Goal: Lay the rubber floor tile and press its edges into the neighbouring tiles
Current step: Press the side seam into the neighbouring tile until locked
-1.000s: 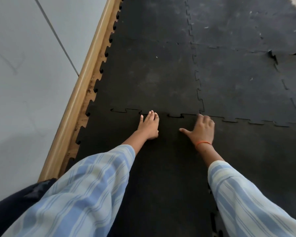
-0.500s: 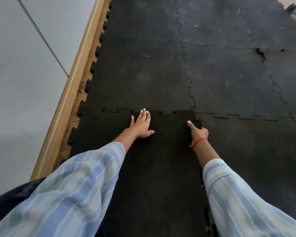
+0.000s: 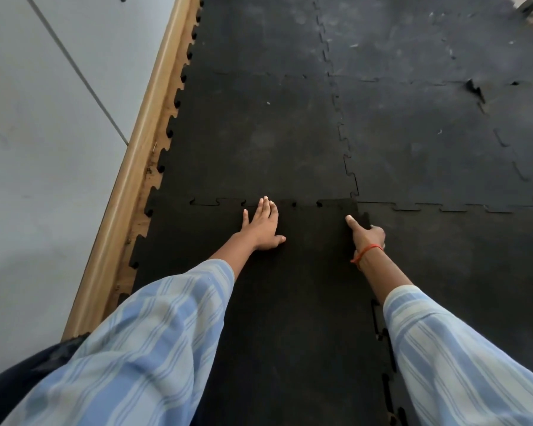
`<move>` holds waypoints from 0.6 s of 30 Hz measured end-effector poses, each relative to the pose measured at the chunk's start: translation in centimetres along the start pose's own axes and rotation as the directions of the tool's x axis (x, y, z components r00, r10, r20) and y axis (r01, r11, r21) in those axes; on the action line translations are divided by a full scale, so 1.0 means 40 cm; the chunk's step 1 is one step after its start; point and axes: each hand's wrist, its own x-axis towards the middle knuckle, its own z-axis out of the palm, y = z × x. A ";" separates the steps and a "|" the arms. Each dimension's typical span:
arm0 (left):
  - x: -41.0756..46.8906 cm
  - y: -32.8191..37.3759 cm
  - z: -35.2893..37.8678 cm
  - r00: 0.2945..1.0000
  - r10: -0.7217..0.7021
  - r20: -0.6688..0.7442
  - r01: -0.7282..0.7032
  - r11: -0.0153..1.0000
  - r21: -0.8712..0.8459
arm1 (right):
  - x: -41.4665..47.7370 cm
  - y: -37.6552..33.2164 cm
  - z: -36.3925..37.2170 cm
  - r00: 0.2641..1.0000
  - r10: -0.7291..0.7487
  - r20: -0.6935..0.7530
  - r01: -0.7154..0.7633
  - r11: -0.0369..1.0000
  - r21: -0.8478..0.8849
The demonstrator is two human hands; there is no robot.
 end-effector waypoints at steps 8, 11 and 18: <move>0.001 -0.006 -0.001 1.000 0.012 0.002 -0.012 1.000 0.022 | 0.010 0.002 0.013 0.999 -0.014 -0.037 0.012 0.999 -0.034; 0.002 0.005 -0.009 1.000 -0.014 0.025 0.012 0.997 0.076 | 0.000 -0.018 -0.002 0.997 -0.070 -0.018 0.062 0.953 -0.298; -0.003 0.032 -0.022 0.999 -0.045 0.009 0.041 0.966 0.255 | -0.099 -0.012 0.077 0.650 -0.607 0.457 0.691 0.221 -0.689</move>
